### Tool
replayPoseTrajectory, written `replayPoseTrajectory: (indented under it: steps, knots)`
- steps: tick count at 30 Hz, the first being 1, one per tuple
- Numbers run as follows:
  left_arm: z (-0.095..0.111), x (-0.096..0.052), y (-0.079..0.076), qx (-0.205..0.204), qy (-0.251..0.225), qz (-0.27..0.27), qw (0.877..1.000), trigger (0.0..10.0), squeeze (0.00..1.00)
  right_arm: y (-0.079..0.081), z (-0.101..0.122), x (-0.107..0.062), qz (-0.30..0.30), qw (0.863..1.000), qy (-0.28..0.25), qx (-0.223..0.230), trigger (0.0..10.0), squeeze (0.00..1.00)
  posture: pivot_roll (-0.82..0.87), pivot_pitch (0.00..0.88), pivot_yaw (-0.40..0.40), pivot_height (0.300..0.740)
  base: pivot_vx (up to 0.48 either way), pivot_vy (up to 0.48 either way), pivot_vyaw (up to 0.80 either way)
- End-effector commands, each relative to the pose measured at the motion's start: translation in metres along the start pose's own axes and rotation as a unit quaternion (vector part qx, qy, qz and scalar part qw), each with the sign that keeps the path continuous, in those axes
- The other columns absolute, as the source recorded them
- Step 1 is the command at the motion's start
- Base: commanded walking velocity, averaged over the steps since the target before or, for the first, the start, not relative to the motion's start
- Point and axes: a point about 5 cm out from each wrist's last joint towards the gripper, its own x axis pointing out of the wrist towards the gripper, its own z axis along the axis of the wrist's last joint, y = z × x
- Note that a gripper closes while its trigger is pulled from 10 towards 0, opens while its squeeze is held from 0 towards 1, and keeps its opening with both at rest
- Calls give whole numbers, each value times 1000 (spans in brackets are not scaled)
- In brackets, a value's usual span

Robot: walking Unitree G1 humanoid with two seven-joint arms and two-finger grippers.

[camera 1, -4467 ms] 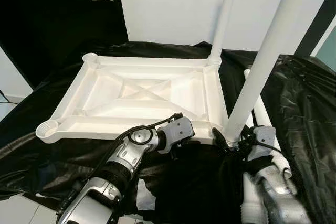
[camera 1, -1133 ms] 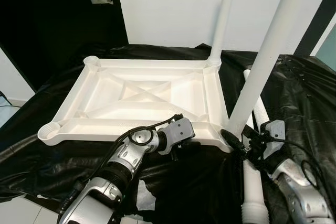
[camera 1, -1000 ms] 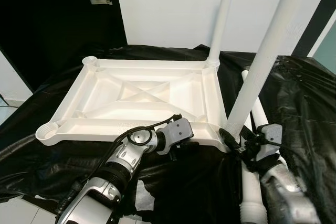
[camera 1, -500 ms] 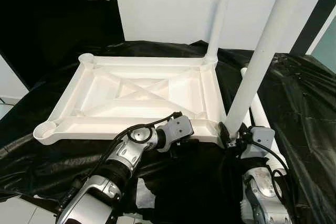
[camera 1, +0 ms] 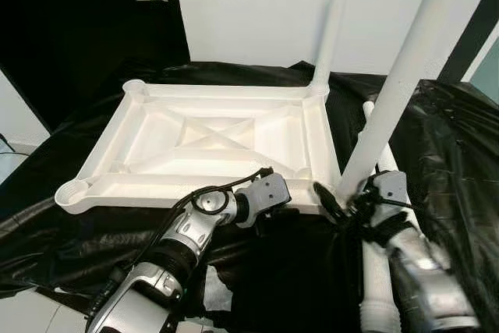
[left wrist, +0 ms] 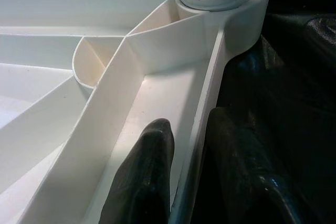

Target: Building children table

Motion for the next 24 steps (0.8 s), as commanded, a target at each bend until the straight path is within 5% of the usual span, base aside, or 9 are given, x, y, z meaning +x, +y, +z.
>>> replayPoseTrajectory:
  steps: [1, 3, 4, 5, 6, 7, 20, 22, 24]
  knots:
    - [-37, 9, -32, -53, 71, -71, 993, 10000, 0, 0, -6, -1, 24, 1000, 17, 6, 10000, 0, -6, 0, -19, 740, 0, 0, 0]
    - [-37, 9, -32, -54, 71, -69, 994, 10000, 0, -12, -9, -4, 48, 998, 44, -7, 10000, 0, 0, 0, -20, 740, 0, 0, 0]
    - [-37, 8, -32, -54, 71, -68, 994, 10000, 0, -18, -9, -5, 59, 997, 53, -10, 8039, 0, 2, 0, -21, 740, 0, 0, 0]
    - [-37, 8, -32, -54, 71, -68, 994, 10000, 0, -18, -9, -5, 59, 997, 53, -10, 8039, 0, 2, 0, -21, 740, 0, 0, 0]
    - [-37, 8, -32, -54, 71, -68, 994, 10000, 0, -22, -8, -5, 69, 996, 59, -13, 4980, 0, 3, 0, -21, 740, 0, 0, 0]
    - [-38, 7, -32, -55, 72, -68, 994, 10000, 0, -24, -8, -6, 86, 994, 64, -15, 0, 0, 4, 0, -21, 740, 0, 0, 0]
    - [-39, 6, -32, -57, 72, -64, 994, 10000, 0, -26, -11, -5, 84, 995, 60, 13, 0, 0, 11, 0, -25, 740, 0, 0, 0]
    - [-39, 6, -32, -57, 71, -64, 994, 10000, 0, -22, -12, -4, 63, 996, 53, 17, 0, 0, 11, 0, -25, 740, 0, 0, 0]
    - [-39, 5, -32, -57, 71, -63, 994, 10000, 0, -15, -10, 1, -63, 997, 15, 39, 0, 0, 6, 0, -23, 740, 0, 0, 0]
